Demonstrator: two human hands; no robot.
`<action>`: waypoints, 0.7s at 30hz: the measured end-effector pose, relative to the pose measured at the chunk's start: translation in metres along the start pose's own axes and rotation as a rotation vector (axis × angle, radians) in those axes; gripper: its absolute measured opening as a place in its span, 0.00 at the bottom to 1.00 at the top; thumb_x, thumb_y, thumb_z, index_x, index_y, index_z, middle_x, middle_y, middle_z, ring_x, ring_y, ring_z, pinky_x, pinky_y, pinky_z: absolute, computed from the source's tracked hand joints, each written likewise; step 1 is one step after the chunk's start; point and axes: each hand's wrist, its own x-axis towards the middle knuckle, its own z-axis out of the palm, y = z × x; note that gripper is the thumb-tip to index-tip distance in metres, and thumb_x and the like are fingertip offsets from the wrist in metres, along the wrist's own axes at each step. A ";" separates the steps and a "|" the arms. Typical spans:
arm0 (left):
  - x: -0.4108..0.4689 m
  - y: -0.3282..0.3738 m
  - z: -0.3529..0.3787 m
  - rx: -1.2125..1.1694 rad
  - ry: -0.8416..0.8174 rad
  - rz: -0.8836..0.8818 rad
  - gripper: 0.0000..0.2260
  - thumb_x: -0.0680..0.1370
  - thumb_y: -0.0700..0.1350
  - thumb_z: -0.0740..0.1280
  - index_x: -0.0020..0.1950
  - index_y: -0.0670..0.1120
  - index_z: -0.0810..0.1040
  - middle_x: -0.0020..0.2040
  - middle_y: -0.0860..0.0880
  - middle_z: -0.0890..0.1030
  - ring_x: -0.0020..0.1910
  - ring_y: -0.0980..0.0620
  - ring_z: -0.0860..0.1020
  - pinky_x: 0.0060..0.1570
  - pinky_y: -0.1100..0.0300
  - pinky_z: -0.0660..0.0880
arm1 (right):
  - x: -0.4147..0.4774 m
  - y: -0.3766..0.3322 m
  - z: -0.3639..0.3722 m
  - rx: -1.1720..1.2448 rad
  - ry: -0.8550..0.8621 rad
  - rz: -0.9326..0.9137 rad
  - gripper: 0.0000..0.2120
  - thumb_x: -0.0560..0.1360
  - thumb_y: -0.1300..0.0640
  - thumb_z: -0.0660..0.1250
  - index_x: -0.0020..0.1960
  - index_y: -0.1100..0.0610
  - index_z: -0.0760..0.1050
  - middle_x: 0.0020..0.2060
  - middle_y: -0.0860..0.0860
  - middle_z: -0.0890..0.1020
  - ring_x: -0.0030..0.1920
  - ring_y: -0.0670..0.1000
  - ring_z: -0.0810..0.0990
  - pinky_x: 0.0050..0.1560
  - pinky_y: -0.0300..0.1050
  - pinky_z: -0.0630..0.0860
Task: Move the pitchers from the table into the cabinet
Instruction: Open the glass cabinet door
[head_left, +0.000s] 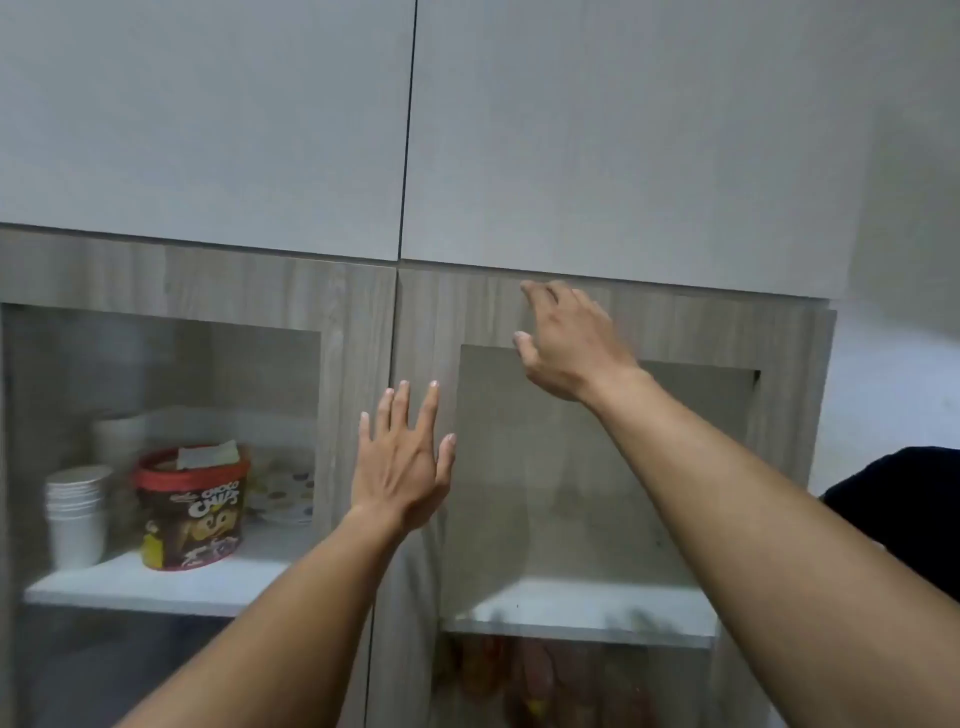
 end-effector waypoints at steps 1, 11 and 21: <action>0.000 -0.003 0.004 0.002 -0.017 -0.018 0.29 0.81 0.59 0.53 0.80 0.52 0.51 0.78 0.39 0.58 0.76 0.40 0.58 0.73 0.42 0.57 | 0.008 -0.004 0.004 0.007 -0.003 -0.027 0.28 0.79 0.49 0.60 0.76 0.57 0.63 0.69 0.60 0.73 0.70 0.63 0.70 0.69 0.59 0.68; 0.023 -0.024 0.049 0.055 0.114 -0.059 0.25 0.77 0.56 0.61 0.72 0.50 0.66 0.66 0.42 0.70 0.57 0.42 0.73 0.50 0.48 0.73 | 0.080 -0.037 0.045 0.008 -0.050 -0.112 0.27 0.78 0.49 0.60 0.74 0.57 0.64 0.68 0.62 0.72 0.70 0.64 0.69 0.69 0.62 0.67; 0.004 -0.034 0.062 -0.207 0.163 -0.213 0.22 0.76 0.49 0.68 0.68 0.48 0.65 0.59 0.45 0.69 0.50 0.48 0.72 0.44 0.54 0.76 | 0.086 -0.047 0.059 -0.037 -0.016 -0.074 0.26 0.75 0.55 0.61 0.71 0.59 0.64 0.66 0.62 0.72 0.66 0.65 0.70 0.64 0.64 0.68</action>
